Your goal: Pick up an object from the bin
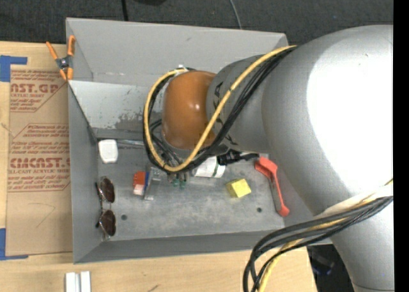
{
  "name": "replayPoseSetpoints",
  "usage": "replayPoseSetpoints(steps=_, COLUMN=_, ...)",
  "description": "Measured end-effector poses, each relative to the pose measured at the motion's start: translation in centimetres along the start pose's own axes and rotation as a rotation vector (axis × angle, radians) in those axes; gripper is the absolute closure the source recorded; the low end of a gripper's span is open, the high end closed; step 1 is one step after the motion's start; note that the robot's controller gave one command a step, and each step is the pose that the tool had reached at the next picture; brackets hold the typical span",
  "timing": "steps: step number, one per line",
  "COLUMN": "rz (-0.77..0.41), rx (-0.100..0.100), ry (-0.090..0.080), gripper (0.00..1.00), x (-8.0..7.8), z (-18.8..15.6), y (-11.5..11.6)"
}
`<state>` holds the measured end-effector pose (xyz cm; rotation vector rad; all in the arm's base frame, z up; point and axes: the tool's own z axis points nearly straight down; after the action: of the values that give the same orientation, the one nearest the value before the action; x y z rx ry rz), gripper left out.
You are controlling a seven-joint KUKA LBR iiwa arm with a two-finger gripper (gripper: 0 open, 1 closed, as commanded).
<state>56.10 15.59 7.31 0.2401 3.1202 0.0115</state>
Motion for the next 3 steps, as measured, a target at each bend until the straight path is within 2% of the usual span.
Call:
replayPoseSetpoints(steps=1, rz=-0.020, rx=0.001, ry=-0.001, gripper=1.00, x=0.0, z=0.1, y=0.2)
replayPoseSetpoints(steps=2, rz=-0.018, rx=0.004, ry=0.010, gripper=1.00, x=0.8, z=-3.9, y=0.9)
replayPoseSetpoints(steps=3, rz=-0.095, rx=0.000, ry=-0.004, gripper=1.00, x=0.3, z=-7.5, y=1.9)
